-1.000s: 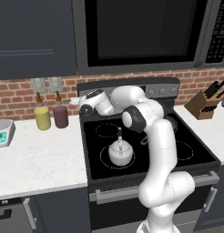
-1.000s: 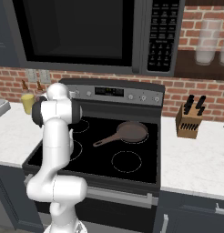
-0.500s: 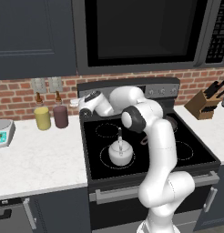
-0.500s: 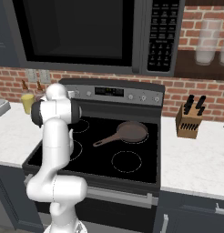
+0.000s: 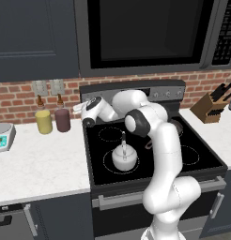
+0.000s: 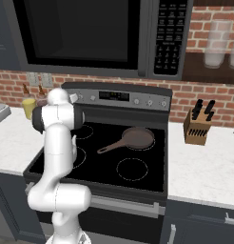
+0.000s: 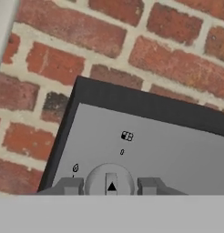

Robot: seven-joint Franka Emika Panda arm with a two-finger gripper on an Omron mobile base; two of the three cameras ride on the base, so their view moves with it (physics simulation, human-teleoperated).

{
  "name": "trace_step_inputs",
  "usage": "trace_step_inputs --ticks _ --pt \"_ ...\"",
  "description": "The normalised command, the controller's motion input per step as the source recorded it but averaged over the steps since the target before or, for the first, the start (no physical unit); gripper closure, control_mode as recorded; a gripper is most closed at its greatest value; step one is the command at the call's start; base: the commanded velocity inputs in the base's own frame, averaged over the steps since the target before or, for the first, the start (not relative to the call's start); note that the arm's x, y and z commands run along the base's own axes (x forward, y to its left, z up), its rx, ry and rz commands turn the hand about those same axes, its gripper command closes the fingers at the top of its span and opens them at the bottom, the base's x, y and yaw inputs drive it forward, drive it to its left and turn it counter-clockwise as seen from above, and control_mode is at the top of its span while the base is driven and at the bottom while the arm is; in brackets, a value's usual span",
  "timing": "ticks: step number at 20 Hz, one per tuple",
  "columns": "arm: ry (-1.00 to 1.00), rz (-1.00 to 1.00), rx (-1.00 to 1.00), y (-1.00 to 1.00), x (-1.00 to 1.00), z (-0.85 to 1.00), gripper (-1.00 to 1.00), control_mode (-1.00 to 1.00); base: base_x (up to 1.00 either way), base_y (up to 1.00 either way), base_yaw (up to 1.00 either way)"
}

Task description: Pick the kettle from the counter and place it on a stove burner. Then turn the burner on.

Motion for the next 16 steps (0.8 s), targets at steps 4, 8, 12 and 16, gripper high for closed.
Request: trace_step_inputs --ticks 4,8,12,16 --pt "0.0 0.0 -0.16 0.0 0.0 -0.14 1.0 -1.0 0.0 0.0 0.0" --pt "0.0 0.0 -0.18 0.0 0.0 -0.08 1.0 -1.0 0.0 0.0 0.0" --pt "0.0 0.03 -0.23 0.0 0.0 -0.03 1.0 -1.0 0.0 0.0 0.0" --pt "0.0 0.07 -0.22 0.0 0.0 -0.06 1.0 -1.0 0.0 0.0 0.0"
